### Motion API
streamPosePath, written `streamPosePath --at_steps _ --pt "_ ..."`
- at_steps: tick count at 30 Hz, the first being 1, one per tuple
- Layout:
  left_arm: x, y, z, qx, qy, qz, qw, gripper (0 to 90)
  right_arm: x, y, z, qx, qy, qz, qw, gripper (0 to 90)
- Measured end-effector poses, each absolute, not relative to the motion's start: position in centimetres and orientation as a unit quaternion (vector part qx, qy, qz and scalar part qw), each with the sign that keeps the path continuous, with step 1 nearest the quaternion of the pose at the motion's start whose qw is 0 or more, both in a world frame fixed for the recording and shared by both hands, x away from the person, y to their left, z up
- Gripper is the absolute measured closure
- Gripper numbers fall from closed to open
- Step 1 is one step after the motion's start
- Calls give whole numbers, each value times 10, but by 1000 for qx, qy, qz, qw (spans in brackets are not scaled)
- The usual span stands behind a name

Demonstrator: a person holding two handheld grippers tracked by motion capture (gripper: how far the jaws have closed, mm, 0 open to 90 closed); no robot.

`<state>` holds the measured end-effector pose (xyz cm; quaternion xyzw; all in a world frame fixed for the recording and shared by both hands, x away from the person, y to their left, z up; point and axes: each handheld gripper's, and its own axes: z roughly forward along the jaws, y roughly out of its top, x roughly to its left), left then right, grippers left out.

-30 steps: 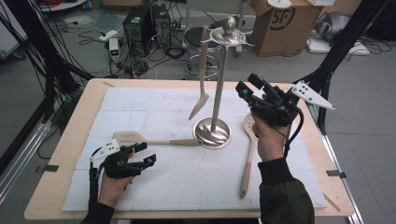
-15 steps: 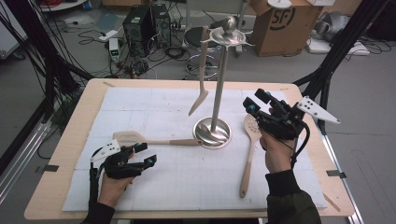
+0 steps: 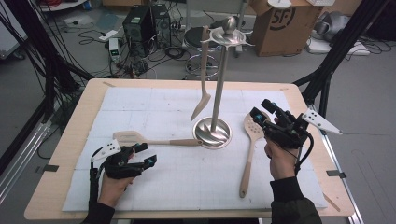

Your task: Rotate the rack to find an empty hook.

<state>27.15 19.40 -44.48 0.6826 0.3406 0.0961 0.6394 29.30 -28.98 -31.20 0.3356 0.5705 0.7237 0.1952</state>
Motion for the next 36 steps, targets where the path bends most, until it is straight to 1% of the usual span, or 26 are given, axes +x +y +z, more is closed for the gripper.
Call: streamPosePath --at_steps 4,9,15,21,24,31,36 --pt "271 194 -445 684 340 95 638 284 289 -291 -319 337 581 714 197 314" --pt "271 194 -445 684 341 97 637 284 281 -292 -330 332 589 707 208 318" --pt "271 194 -445 687 342 99 634 284 278 -296 -344 339 597 698 202 316" --pt "270 193 -445 685 343 98 635 284 274 -302 -358 350 610 680 208 316" --pt "270 193 -445 686 343 98 634 284 274 -306 -367 364 613 671 204 308" --pt "270 193 -445 684 343 97 636 284 272 -317 -384 403 598 670 178 288" --pt "270 193 -445 683 342 93 638 284 269 -324 -395 417 597 662 177 286"
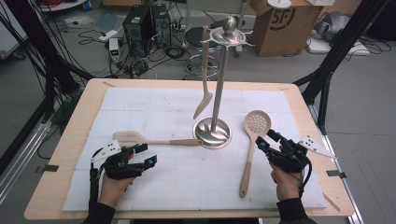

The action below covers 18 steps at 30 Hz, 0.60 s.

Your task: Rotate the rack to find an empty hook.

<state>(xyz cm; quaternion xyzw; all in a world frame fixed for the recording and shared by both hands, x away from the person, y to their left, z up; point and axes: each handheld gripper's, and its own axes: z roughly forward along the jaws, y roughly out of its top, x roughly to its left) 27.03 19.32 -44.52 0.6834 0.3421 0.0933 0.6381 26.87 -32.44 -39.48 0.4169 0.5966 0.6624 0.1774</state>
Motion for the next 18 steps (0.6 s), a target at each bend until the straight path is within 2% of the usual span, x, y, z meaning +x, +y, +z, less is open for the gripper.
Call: streamPosePath --at_steps 8,18 --pt "271 194 -445 680 345 90 641 284 257 -334 -414 426 599 655 175 287" --pt "271 194 -446 682 345 93 638 284 242 -344 -421 434 588 661 172 287"
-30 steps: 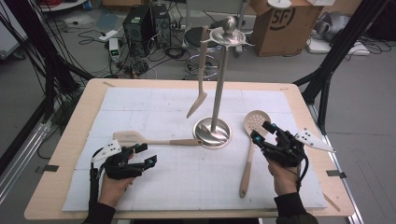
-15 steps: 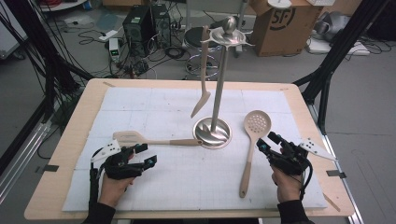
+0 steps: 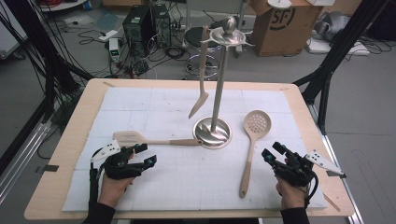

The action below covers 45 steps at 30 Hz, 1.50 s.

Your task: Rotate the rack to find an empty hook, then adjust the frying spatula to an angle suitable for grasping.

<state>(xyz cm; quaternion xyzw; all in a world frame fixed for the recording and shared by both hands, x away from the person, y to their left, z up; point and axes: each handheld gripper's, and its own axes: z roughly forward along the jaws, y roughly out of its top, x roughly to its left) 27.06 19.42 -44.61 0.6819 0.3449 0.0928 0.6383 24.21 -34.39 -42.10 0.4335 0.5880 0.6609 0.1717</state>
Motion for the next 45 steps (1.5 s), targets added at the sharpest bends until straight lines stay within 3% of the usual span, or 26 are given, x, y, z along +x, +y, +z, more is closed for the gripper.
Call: streamPosePath --at_steps 13,30,32,45 --pt "278 198 -448 670 361 112 639 292 245 -344 -423 433 587 663 172 286" --pt "312 211 -425 680 386 79 618 305 248 -335 -425 422 606 654 165 283" --pt "315 215 -425 663 394 79 632 312 248 -334 -425 417 612 651 166 282" --pt "326 215 -435 673 414 75 609 330 250 -332 -427 446 623 617 180 278"
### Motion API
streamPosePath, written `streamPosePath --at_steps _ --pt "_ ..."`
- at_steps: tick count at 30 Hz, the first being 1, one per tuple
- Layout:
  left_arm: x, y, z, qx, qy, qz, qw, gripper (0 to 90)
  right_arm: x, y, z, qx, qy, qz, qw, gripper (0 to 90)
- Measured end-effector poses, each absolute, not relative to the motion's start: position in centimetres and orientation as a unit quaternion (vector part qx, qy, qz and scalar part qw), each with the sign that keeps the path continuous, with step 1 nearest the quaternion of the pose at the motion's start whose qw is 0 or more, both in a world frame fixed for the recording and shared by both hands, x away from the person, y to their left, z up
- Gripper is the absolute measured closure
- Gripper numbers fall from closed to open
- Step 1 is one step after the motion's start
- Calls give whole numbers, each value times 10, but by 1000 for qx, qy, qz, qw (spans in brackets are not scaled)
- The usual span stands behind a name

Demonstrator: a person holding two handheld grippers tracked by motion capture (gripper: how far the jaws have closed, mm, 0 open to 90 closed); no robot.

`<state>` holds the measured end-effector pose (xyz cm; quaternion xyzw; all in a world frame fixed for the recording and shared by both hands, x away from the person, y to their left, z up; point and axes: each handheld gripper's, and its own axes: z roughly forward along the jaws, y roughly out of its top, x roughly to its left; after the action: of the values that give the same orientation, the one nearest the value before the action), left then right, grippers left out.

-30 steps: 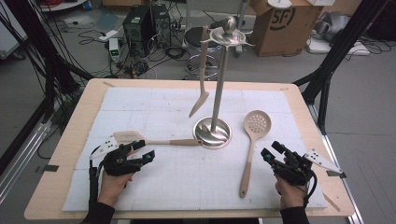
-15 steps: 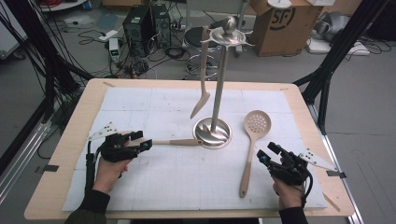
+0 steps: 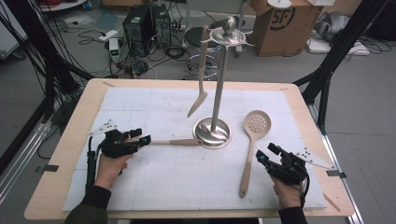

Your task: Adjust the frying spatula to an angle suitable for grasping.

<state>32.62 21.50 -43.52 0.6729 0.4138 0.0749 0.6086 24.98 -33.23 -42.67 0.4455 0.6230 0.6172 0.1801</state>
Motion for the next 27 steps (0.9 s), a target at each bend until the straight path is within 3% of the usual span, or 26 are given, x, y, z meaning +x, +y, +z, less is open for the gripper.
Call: streamPosePath --at_steps 13,27 --pt "341 219 -413 696 408 92 583 334 251 -333 -428 452 625 613 174 278" --pt "354 209 -428 732 406 84 540 325 254 -335 -431 480 627 591 165 279"
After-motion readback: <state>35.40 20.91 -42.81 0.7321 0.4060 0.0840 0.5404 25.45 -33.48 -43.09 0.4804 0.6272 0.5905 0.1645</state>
